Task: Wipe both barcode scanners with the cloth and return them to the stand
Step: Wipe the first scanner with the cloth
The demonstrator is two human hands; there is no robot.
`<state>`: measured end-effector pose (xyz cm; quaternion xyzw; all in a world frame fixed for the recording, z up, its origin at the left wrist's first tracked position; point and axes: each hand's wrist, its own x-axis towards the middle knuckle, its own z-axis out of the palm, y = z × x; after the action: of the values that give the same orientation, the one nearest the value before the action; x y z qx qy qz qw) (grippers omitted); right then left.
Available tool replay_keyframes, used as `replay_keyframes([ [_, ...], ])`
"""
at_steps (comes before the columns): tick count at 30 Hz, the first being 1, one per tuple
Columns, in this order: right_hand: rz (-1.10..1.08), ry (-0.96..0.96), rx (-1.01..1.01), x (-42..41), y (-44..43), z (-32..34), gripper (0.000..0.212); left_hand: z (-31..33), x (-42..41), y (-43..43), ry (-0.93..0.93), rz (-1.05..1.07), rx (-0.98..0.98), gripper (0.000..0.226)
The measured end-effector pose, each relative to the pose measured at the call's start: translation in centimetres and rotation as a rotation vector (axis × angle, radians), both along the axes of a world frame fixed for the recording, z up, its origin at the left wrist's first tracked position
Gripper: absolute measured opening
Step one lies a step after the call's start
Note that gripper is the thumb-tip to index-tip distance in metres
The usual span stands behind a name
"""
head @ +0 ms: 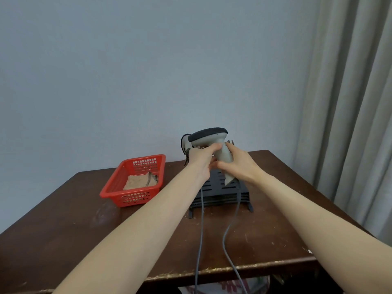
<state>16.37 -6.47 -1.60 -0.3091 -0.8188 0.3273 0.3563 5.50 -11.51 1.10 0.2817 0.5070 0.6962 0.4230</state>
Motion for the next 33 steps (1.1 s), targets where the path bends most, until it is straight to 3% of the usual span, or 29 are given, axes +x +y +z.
replay_keyframes([
  [2, 0.055, 0.041, -0.117, -0.2, 0.0, 0.4, 0.019, -0.4, 0.1, 0.1, 0.003, 0.021, -0.023, 0.015],
  [8, 0.210, 0.205, -0.459, -0.3, 0.6, 0.2, 0.018, -1.6, -1.2, 0.0, -0.038, -0.050, 0.027, 0.007],
  [16, 0.373, 0.275, -0.908, -1.3, 1.0, 1.3, 0.015, -1.7, -1.9, 0.1, 0.073, -0.102, -0.016, 0.018],
  [21, 0.376, 0.196, -0.933, -0.9, 2.2, 1.1, 0.019, -1.9, -2.6, -0.2, 0.143, -0.135, -0.038, 0.008],
  [24, 0.370, 0.189, -0.960, -0.2, 3.0, 0.7, 0.024, -2.9, -3.8, -0.3, 0.253, -0.054, -0.105, 0.020],
  [31, 0.463, 0.178, -1.000, 0.0, 4.0, -0.2, 0.040, -3.5, -6.4, 0.4, 0.051, 0.184, -0.073, 0.020],
  [33, 0.466, 0.141, -0.966, 0.0, 4.2, -0.4, 0.032, -3.6, -6.7, 0.3, 0.053, 0.190, -0.073, 0.022],
])
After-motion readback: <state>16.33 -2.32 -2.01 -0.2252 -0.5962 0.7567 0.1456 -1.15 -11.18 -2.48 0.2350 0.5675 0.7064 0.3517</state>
